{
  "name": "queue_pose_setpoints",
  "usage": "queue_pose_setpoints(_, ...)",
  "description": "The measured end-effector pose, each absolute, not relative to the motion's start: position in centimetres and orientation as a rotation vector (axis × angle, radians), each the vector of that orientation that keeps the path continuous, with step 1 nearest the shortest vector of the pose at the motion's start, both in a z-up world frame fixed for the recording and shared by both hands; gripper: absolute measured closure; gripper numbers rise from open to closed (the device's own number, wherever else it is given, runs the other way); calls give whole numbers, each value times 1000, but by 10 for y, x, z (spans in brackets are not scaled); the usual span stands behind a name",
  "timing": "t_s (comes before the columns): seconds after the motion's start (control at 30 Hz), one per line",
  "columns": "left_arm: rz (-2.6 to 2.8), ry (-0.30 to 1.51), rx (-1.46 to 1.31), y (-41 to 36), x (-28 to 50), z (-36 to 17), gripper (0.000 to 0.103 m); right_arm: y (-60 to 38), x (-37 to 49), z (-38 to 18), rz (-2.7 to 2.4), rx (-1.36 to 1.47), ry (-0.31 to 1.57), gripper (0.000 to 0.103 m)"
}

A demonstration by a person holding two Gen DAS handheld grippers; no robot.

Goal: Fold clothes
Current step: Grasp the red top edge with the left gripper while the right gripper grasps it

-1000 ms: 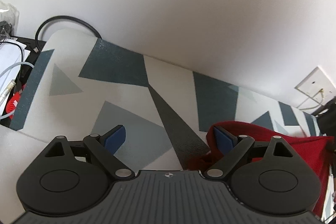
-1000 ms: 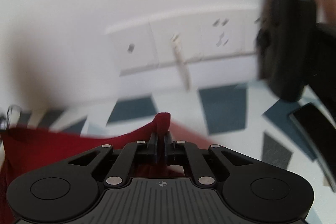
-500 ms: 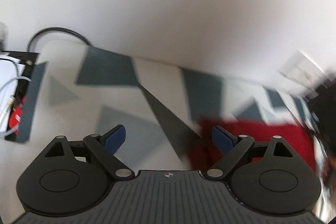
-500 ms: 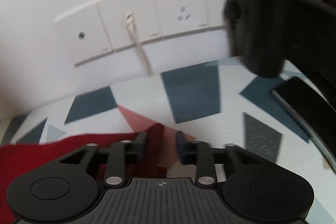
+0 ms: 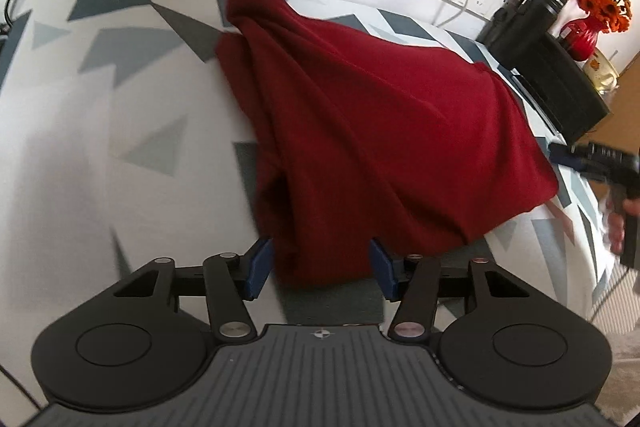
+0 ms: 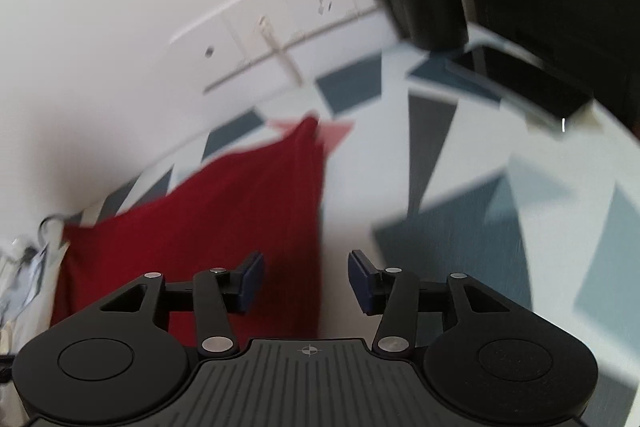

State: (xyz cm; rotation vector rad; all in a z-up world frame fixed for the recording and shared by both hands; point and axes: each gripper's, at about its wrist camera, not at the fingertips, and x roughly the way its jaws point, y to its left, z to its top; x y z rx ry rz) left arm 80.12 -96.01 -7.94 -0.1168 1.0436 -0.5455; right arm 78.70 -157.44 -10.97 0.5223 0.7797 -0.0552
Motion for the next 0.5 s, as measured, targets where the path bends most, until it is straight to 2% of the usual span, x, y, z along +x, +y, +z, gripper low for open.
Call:
queue_pose_setpoints(0.1, -509, 1015, -104, -964, 800, -85, 52, -1558, 777, -117, -46, 504, 806, 52)
queue_pose_setpoints(0.17, -484, 1012, -137, -962, 801, -87, 59, -1550, 776, -121, -41, 500, 816, 52)
queue_pose_setpoints(0.23, -461, 1009, -170, -960, 803, -89, 95, -1544, 776, -127, -40, 497, 830, 51)
queue_pose_setpoints(0.3, -456, 1003, -192, -958, 800, -88, 97, -1537, 774, -129, -42, 484, 829, 53)
queue_pose_setpoints(0.33, -457, 994, -186, -959, 798, -85, 98, -1534, 774, -129, -40, 471, 829, 57)
queue_pose_setpoints(0.37, -457, 980, -168, -960, 795, -81, 98, -1532, 776, -128, -43, 455, 835, 73)
queue_pose_setpoints(0.4, -457, 967, -157, -960, 791, -76, 99, -1531, 776, -126, -52, 438, 840, 94)
queue_pose_setpoints(0.5, -460, 940, -180, -950, 783, -65, 100, -1540, 774, -117, -78, 458, 815, 96)
